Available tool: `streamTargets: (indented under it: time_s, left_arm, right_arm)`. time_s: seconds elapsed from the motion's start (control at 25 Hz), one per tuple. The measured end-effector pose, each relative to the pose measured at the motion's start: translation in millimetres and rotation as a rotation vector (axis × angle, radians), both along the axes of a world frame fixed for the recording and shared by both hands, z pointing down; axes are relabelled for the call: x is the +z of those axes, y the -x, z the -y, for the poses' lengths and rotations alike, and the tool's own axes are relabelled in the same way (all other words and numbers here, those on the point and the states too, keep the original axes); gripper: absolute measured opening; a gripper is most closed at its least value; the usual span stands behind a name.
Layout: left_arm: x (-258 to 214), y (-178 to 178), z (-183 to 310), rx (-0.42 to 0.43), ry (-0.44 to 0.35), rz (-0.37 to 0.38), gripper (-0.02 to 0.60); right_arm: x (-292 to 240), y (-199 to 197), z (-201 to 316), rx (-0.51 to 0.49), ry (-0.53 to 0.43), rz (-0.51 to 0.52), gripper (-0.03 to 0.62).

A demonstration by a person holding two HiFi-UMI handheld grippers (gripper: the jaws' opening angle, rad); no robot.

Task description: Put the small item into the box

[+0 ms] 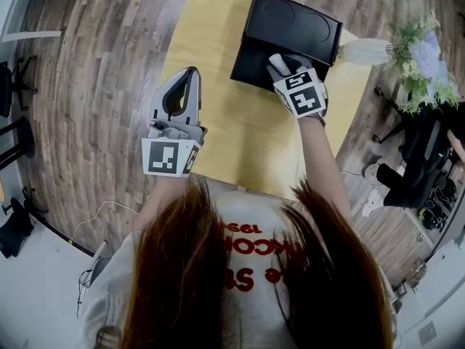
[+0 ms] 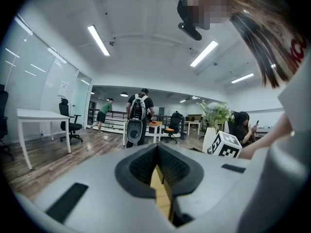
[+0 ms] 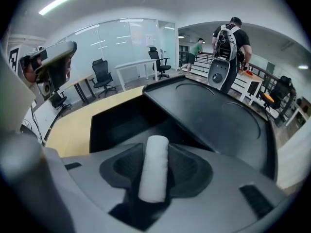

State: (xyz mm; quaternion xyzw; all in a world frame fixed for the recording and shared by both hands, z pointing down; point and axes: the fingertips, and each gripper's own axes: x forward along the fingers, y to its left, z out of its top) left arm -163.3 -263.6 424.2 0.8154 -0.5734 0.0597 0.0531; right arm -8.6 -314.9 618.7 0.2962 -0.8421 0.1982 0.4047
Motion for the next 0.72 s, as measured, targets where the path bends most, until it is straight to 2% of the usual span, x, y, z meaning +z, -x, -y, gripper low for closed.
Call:
streamTargets:
  time_s: [0.12,0.28,0.36,0.52,0.72]
  left_arm:
    - [0.0,2.0,-3.8,-0.012,0.003,0.001,0.008]
    - [-0.1,5.7,-2.2,-0.023,0.000,-0.002,0.008]
    - [-5.2,5.0,-2.0,-0.023,-0.011,-0.003,0.006]
    - [-19.0,3.6,1.1,-0.018,-0.046,-0.002,0.006]
    - [-41.3,2.2,5.2,-0.007,-0.094,0.001,0.008]
  right_arm:
    - [-0.3,2.2,-1.0,-0.011,0.014,0.001,0.196]
    - [-16.9,2.4,5.6,0.013,-0.030,0.047,0.190]
    - [-37.6,-2.4,8.3,0.048,-0.081,0.090,0.155]
    - [-85.6,-15.7,12.6,0.131,-0.206,0.188,0.031]
    - [-148.2,-31.0,8.1,0.212,-0.356,0.312,0.008]
